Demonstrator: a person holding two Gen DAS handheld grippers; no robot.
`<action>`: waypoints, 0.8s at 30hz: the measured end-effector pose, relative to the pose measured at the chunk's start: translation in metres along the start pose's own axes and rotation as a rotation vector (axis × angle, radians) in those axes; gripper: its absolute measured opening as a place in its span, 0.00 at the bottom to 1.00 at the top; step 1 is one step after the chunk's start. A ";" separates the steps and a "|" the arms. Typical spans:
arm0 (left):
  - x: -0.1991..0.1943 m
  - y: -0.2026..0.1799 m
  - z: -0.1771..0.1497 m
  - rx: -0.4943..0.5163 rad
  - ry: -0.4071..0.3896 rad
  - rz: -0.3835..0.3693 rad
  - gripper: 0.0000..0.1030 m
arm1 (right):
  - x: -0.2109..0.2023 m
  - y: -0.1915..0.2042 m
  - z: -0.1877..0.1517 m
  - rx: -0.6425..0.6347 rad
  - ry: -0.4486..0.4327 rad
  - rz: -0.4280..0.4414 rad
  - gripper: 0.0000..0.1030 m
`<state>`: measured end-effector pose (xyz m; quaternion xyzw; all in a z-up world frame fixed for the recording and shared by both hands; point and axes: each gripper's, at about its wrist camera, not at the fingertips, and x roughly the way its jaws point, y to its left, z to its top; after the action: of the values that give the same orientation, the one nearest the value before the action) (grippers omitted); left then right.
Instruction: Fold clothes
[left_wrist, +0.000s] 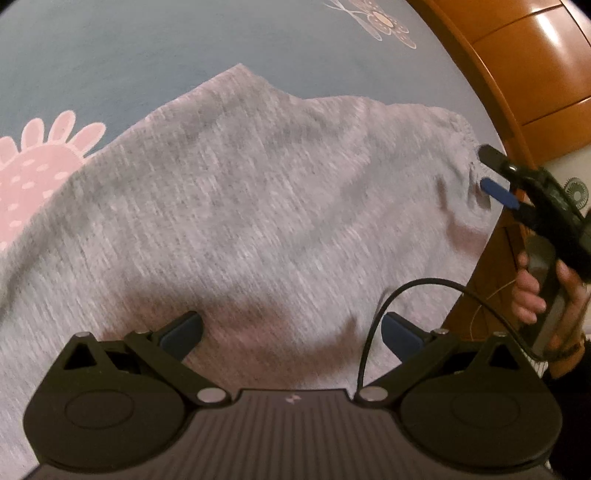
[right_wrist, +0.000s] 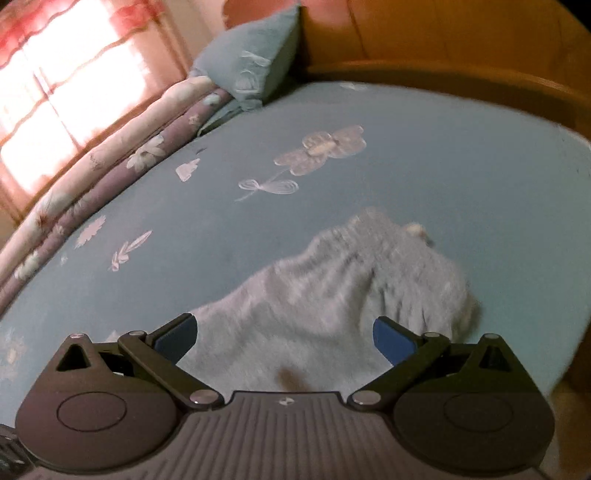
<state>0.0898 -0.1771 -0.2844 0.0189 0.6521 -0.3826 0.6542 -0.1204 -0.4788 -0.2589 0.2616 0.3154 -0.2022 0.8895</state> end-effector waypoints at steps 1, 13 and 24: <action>0.000 -0.001 -0.001 0.000 -0.001 0.002 0.99 | 0.006 -0.003 0.000 -0.005 0.009 -0.028 1.00; 0.003 0.002 0.005 -0.049 -0.001 0.003 0.99 | -0.023 -0.015 0.027 -0.152 -0.077 -0.089 1.00; 0.006 -0.166 0.065 0.696 -0.233 0.037 0.99 | -0.065 -0.073 -0.017 -0.050 0.078 -0.301 1.00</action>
<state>0.0561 -0.3307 -0.2014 0.2085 0.4038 -0.5691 0.6853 -0.2132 -0.5130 -0.2518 0.1969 0.3901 -0.3151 0.8425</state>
